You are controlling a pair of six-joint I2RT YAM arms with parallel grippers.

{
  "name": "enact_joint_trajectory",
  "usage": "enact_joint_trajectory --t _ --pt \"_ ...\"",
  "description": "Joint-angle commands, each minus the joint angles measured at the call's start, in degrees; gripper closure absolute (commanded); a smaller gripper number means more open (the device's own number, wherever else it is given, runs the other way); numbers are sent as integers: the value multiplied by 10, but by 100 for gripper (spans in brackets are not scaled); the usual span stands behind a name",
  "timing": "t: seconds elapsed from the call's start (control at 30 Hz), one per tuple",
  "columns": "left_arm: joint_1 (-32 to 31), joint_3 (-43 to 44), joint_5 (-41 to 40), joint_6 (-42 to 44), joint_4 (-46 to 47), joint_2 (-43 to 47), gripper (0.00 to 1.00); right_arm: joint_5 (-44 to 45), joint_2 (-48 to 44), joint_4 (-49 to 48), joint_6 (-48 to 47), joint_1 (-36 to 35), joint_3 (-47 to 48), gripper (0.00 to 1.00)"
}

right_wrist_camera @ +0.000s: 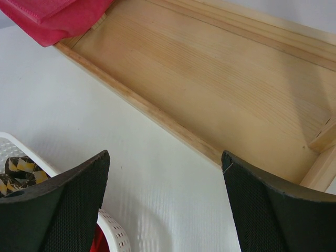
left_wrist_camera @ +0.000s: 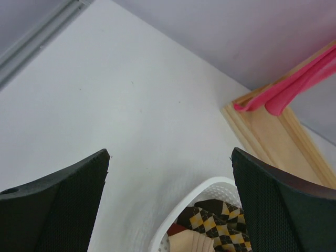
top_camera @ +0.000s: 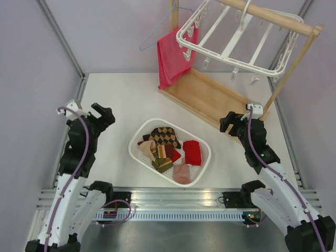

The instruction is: Remove the socks clipped to the hanger

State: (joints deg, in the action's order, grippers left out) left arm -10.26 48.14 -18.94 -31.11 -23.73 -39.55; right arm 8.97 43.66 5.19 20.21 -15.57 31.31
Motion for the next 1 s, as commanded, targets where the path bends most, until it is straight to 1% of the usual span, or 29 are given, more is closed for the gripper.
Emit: enact_joint_trajectory --t 0.0,0.13,0.5,0.8,0.97 --pt "-5 -36 -87 -22 -8 75 0 6 -9 -6 -7 3 8 10" --pt "-14 -55 -104 -17 6 104 0 4 -10 -5 -4 3 8 10" --pt "-35 -52 -94 2 8 60 0 7 -22 3 -3 4 9 10" --pt "-41 -72 -73 23 32 83 0 8 -19 4 -3 5 10 9" --pt "-42 -70 -80 13 33 71 0 9 -22 5 -4 5 9 9"
